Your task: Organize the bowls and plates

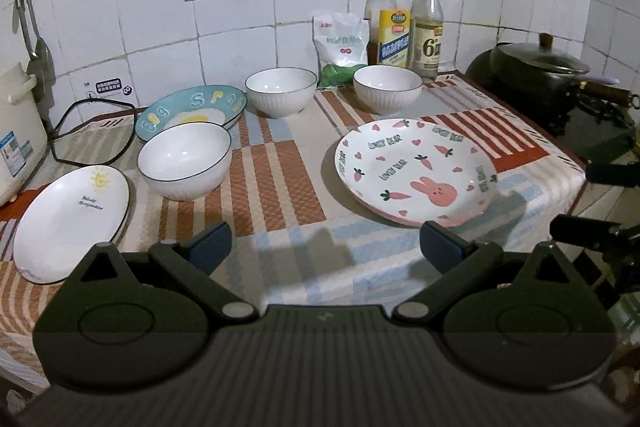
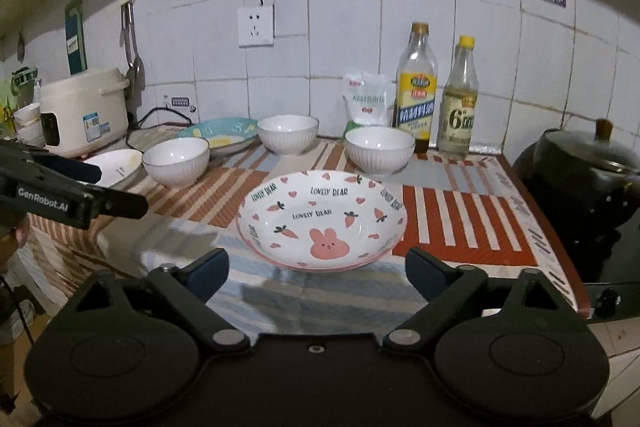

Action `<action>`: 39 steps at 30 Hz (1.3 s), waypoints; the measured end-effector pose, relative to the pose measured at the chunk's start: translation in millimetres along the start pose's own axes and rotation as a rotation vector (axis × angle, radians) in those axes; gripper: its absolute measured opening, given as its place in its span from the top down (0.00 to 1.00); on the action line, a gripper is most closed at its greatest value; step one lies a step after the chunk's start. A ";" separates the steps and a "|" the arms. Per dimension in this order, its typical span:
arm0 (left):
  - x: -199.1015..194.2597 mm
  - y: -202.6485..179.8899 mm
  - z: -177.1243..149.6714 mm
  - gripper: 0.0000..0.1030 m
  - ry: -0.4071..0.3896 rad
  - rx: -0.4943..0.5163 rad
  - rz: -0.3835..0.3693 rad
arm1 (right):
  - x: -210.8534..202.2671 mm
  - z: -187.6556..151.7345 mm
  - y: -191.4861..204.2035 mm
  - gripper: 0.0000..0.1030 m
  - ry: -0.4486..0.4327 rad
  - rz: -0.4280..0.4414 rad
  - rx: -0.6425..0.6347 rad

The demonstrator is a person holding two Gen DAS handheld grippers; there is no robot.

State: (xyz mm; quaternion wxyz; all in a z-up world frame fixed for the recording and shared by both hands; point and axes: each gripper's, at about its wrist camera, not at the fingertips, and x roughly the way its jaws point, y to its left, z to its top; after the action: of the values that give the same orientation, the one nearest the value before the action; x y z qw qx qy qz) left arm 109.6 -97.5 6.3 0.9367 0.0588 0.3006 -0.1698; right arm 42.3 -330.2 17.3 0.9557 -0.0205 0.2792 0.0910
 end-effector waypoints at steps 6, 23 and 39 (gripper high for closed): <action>46.5 -5.0 2.7 0.04 0.048 -0.001 -0.017 | 33.7 -3.1 -20.4 0.18 0.015 0.004 0.019; 141.2 2.7 26.2 0.52 0.156 -0.087 -0.070 | 124.6 11.9 -99.7 0.55 0.214 0.074 0.255; 154.7 -10.1 20.3 0.80 0.157 -0.107 -0.145 | 158.2 16.0 -100.2 0.79 0.250 0.112 0.308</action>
State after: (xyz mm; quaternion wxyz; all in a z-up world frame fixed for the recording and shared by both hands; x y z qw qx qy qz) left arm 234.8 -155.0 -67.5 0.8973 -0.0003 0.3852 -0.2158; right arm 200.2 -401.5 -55.3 0.8990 0.1303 0.4068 0.0968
